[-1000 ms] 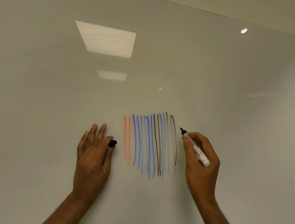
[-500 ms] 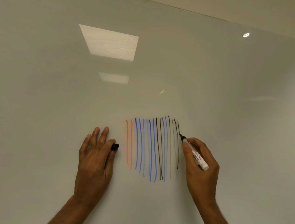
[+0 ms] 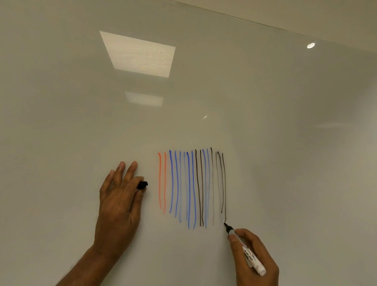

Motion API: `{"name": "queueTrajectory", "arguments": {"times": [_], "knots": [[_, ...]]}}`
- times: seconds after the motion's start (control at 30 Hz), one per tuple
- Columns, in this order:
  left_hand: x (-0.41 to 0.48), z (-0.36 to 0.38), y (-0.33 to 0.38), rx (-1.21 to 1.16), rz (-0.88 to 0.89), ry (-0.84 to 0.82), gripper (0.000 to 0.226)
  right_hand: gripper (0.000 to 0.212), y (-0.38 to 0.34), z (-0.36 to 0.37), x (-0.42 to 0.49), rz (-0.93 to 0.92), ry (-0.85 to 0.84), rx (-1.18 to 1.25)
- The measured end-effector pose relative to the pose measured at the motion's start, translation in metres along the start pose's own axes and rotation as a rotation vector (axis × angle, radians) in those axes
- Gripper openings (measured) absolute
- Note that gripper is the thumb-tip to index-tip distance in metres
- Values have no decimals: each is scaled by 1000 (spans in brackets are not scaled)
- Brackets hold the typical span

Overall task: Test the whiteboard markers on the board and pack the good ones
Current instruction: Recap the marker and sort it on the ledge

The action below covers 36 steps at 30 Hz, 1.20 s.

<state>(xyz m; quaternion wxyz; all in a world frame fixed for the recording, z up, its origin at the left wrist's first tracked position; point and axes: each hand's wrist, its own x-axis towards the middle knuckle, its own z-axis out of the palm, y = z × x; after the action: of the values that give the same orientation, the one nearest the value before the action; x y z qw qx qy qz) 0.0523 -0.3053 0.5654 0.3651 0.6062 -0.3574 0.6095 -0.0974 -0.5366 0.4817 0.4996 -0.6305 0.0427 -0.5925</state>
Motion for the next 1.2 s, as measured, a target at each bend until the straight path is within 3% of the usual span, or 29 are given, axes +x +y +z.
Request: {"name": "queueTrajectory", "arguments": {"times": [0.1,0.2,0.37,0.53,0.67,0.9,1.2], "knots": [[-4,-10,6,-148,-123,-9,36,14,-29,-2,-7,33,-18,86],[-11,-30,25,-334,-362,5,36,10,-67,0,-25,23,-142,172],[-16,-75,58,-713,-735,29,18,18,-104,26,-70,12,-432,349],[-26,-110,55,-1184,-1068,-8,21,32,-117,58,-99,66,-581,367],[-38,-131,51,-1323,-1153,-45,29,33,-121,80,-119,105,-648,373],[-60,-154,45,-1293,-1212,-138,30,30,-125,105,-146,164,-645,456],[-90,-169,32,-1291,-1271,-89,25,31,-118,125,-179,203,-607,454]]}}
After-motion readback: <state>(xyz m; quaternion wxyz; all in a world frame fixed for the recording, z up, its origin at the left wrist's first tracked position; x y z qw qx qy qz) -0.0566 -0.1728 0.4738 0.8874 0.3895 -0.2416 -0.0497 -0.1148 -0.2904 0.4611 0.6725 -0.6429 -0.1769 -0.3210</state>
